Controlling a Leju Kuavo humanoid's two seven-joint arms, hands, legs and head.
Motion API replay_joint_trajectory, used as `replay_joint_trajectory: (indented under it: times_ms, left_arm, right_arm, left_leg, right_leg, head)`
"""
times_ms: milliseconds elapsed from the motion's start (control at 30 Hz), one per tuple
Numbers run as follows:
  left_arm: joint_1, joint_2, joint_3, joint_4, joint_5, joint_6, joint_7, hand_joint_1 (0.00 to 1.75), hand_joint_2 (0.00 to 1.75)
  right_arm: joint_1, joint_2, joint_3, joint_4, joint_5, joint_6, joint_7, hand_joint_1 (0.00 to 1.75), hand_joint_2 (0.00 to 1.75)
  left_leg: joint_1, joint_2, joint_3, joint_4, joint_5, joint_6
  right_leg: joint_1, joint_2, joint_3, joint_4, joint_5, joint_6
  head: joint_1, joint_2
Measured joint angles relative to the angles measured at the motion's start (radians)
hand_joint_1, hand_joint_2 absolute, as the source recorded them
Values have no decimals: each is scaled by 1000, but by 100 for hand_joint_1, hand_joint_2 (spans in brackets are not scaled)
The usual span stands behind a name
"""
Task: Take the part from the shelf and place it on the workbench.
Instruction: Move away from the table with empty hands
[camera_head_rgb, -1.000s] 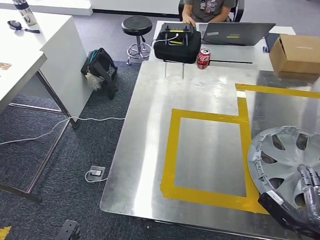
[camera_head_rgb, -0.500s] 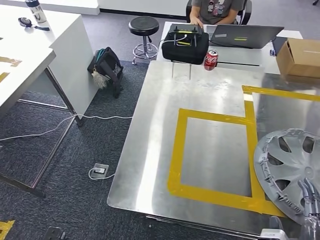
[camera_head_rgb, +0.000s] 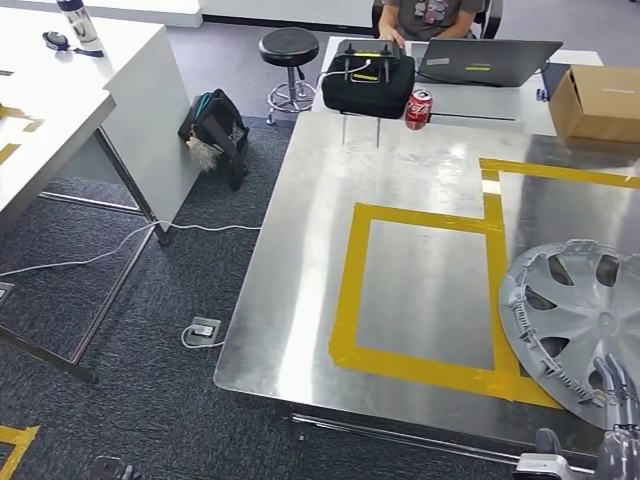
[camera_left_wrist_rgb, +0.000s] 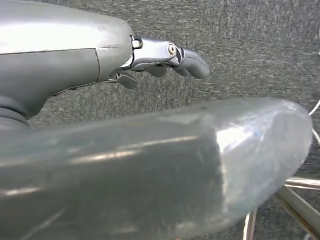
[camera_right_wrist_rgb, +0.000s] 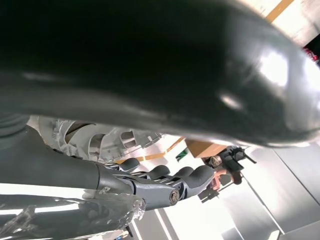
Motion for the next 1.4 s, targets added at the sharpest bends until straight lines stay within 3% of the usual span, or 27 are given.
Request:
replay_joint_trajectory:
  times_ms: [100, 133, 200, 267, 300, 333, 367, 433, 467, 533, 633, 700, 767, 800, 833, 867, 933, 967, 1033, 1100, 1133, 1200, 1267, 1300, 1333, 1367, 1400]
  left_arm:
    - [0, -3, 2, 0, 0, 0, 0, 0, 0]
    - [0, -4, 2, 0, 0, 0, 0, 0, 0]
    - [-1, -5, 4, 0, 0, 0, 0, 0, 0]
    - [-1, -5, 5, 0, -1, 0, 0, 0, 0]
    - [-1, -6, 6, 0, -1, -1, 0, 0, 0]
    - [0, -6, 6, 0, -1, -2, 0, 0, 0]
    - [0, -6, 7, 0, -1, -4, 0, 0, 0]
    - [-1, -8, 7, -2, -2, -9, -1, 0, 0]
    - [-1, -10, 7, -4, -3, -11, -1, 0, 0]
    - [-2, -14, 7, -12, -4, -14, -2, 0, 0]
    - [3, -14, 9, -17, -5, -16, -2, 0, 0]
    - [8, -14, 10, -20, -7, -19, -1, 0, 0]
    - [9, -15, 10, -24, -11, -23, 1, 0, 0]
    - [8, -15, 10, -26, -13, -24, 2, 0, 0]
    - [8, -16, 10, -28, -15, -25, 3, 0, 0]
    - [8, -16, 10, -30, -17, -25, 4, 0, 0]
    - [10, -18, 10, -36, -20, -25, 5, 0, 0]
    - [9, -20, 10, -40, -21, -25, 6, 0, 0]
    - [7, -24, 9, -49, -22, -25, 6, 0, 0]
    - [10, -25, 9, -53, -23, -25, 6, 0, 0]
    - [15, -25, 10, -54, -22, -25, 6, 0, 0]
    - [20, -26, 12, -59, -17, -25, 1, 0, 0]
    - [18, -29, 12, -68, 0, -25, -10, 0, 0]
    - [17, -29, 11, -73, 13, -25, -17, 0, 0]
    - [16, -30, 10, -78, 26, -25, -22, 0, 0]
    - [17, -30, 9, -82, 41, -25, -26, 0, 0]
    - [17, -30, 7, -87, 55, -23, -28, 0, 0]
  right_arm:
    - [0, 0, 3, -3, 1, -1, 1, 0, 0]
    - [1, 0, 3, -3, 0, -1, 1, 0, 0]
    - [2, -1, 5, -3, 1, -2, 1, 0, 0]
    - [2, -1, 7, -3, 1, -2, 2, 0, 0]
    - [2, -1, 8, -3, 1, -2, 3, 0, 0]
    - [2, -1, 9, -3, 1, -2, 7, 0, 0]
    - [3, -1, 10, -3, 1, -2, 15, 0, 0]
    - [5, -2, 12, -3, 3, -2, 35, 0, 0]
    - [7, -3, 13, -4, 4, -2, 43, 0, 0]
    - [11, -4, 14, -4, 6, -4, 49, 0, 0]
    - [13, -6, 16, -6, 5, -6, 54, 0, 0]
    - [14, -7, 18, -5, -5, -9, 66, 0, 0]
    - [15, -10, 21, -1, -25, -14, 87, 0, 0]
    - [14, -12, 23, 7, -40, -15, 97, 0, 0]
    - [12, -13, 25, 18, -62, -16, 106, 0, 0]
    - [10, -14, 25, 32, -85, -15, 112, 0, 0]
    - [7, -14, 26, 66, -129, -12, 113, 0, 0]
    - [6, -14, 25, 82, -142, -10, 109, 0, 0]
    - [1, -14, 25, 108, -155, -10, 101, 0, 0]
    - [-5, -14, 25, 127, -162, -8, 97, 0, 0]
    - [-8, -14, 25, 135, -170, -3, 97, 0, 0]
    - [-8, -13, 23, 154, -205, 18, 92, 0, 0]
    - [-11, -4, 14, 188, -269, 51, 68, 0, 0]
    - [-14, 5, 7, 210, -307, 69, 49, 0, 0]
    - [-19, 16, -2, 235, -345, 89, 29, 0, 0]
    - [-26, 30, -13, 261, -380, 109, 9, 0, 0]
    - [-33, 44, -26, 287, -410, 131, -8, 0, 0]
  left_leg:
    - [-3, -2, -10, -16, 11, 23]
    - [-2, -1, -17, -17, 18, 32]
    - [-1, 1, -37, -18, 36, 47]
    - [-5, -1, -63, -17, 57, 53]
    - [-7, -4, -77, -16, 68, 53]
    - [-9, -9, -90, -15, 78, 52]
    - [-11, -15, -102, -14, 88, 51]
    - [-13, -29, -121, -13, 106, 47]
    - [-14, -37, -129, -12, 116, 44]
    - [-14, -54, -140, -11, 136, 36]
    - [-11, -73, -155, -8, 149, 18]
    - [-10, -51, -179, 50, 78, 7]
    - [-5, -22, -209, 172, -30, -4]
    - [-1, -15, -218, 231, -57, -10]
    - [4, -11, -215, 268, -57, -15]
    - [9, -8, -199, 275, -37, -20]
    - [20, 19, -115, 189, 14, -31]
    - [23, 40, -62, 116, 19, -35]
    - [20, 70, 4, 11, 3, -22]
    - [11, 60, 2, -10, 0, 6]
    - [9, 52, -7, -11, 8, 16]
    - [7, 35, -31, -13, 30, 35]
    - [3, 13, -65, -12, 56, 45]
    - [0, 0, -83, -12, 70, 48]
    - [-3, -12, -100, -11, 83, 49]
    - [-6, -25, -117, -10, 97, 49]
    - [-7, -38, -132, -10, 111, 48]
  right_leg:
    - [-1, 0, -6, -1, 15, 18]
    - [-2, 2, -12, 6, 4, 23]
    - [-2, 7, -42, 78, -70, 29]
    - [-1, 9, -79, 211, -163, 32]
    - [0, 10, -85, 261, -183, 31]
    - [1, 11, -76, 279, -179, 28]
    - [3, 13, -46, 258, -156, 23]
    - [8, 41, 57, 125, -106, 8]
    - [9, 63, 111, 46, -100, 1]
    - [11, 88, 162, -46, -113, -6]
    - [11, 55, 150, -58, -100, -16]
    - [6, 28, 131, -62, -77, -27]
    - [7, 2, 106, -60, -58, -29]
    - [6, -12, 93, -58, -48, -28]
    - [6, -27, 79, -55, -40, -26]
    - [5, -41, 65, -50, -33, -23]
    - [3, -67, 42, -35, -22, -13]
    - [3, -78, 32, -23, -19, -7]
    - [4, -100, 19, -4, -11, 5]
    - [-1, -120, 14, -1, 2, 18]
    - [-6, -113, 12, 2, -1, 25]
    - [-10, -62, -8, 50, -60, 33]
    - [-7, -4, -45, 167, -160, 30]
    - [-3, 8, -57, 228, -192, 25]
    - [2, 13, -59, 265, -201, 19]
    - [7, 16, -43, 270, -187, 13]
    - [12, 21, -10, 237, -156, 6]
  head:
    - [0, 0]
    - [1, 0]
    - [2, 0]
    - [5, 0]
    - [5, 0]
    - [5, 0]
    - [5, 0]
    - [4, 0]
    - [4, 0]
    - [4, 0]
    - [6, 0]
    - [1, 0]
    - [-5, 0]
    - [-6, 0]
    - [-6, 0]
    - [-6, 0]
    - [-6, 0]
    - [-7, 0]
    - [-6, 0]
    - [-5, 0]
    - [-5, 0]
    - [-4, 0]
    - [-2, 0]
    - [-1, 0]
    - [-1, 0]
    - [-1, 0]
    - [-1, 0]
